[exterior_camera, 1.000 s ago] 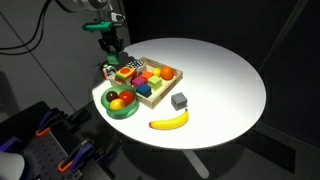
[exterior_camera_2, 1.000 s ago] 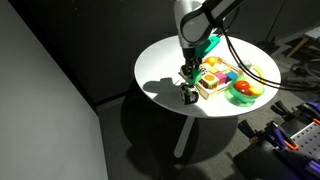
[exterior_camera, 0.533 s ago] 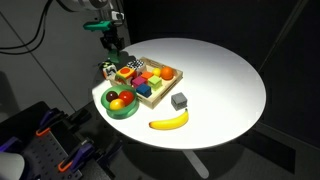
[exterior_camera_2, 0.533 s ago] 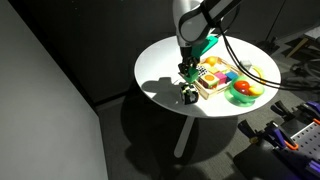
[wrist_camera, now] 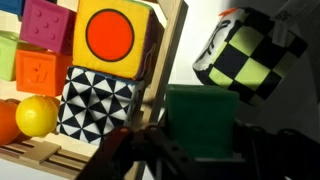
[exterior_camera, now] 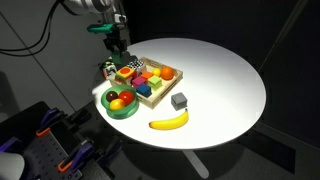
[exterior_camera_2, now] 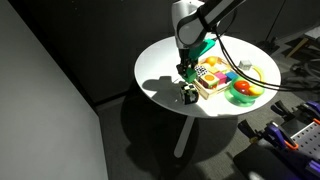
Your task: Pick up the green cube and then drop it on the table
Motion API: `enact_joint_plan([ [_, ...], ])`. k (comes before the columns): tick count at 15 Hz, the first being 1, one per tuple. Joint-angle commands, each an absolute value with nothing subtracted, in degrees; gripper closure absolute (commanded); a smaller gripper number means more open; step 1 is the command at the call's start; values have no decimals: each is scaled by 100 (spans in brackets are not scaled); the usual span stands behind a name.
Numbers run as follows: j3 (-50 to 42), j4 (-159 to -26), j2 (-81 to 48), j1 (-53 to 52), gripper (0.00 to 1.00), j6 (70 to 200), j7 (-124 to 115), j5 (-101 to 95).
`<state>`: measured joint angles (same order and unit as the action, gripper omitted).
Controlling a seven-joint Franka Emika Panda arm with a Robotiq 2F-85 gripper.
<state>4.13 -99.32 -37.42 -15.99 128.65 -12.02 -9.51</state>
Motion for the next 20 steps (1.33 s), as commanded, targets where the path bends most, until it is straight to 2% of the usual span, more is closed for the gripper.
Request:
enact_joint_plan([
  [1, 367, -9648, -3961, -1624, 76, 12855, -1240, -930],
  [5, 345, -9518, -4122, -1628, 76, 12829, -1226, -933],
  [6, 333, -9487, -4162, -1638, 65, 12799, -1228, -947],
  [7, 316, -9461, -4196, -1653, 26, 12771, -1239, -965],
  [9, 314, -9434, -4240, -1647, 24, 12757, -1229, -953],
  [12, 311, -9408, -4269, -1637, 2, 12734, -1207, -943],
  [20, 380, -9574, -4074, -1553, 0, 12743, -1063, -870],
])
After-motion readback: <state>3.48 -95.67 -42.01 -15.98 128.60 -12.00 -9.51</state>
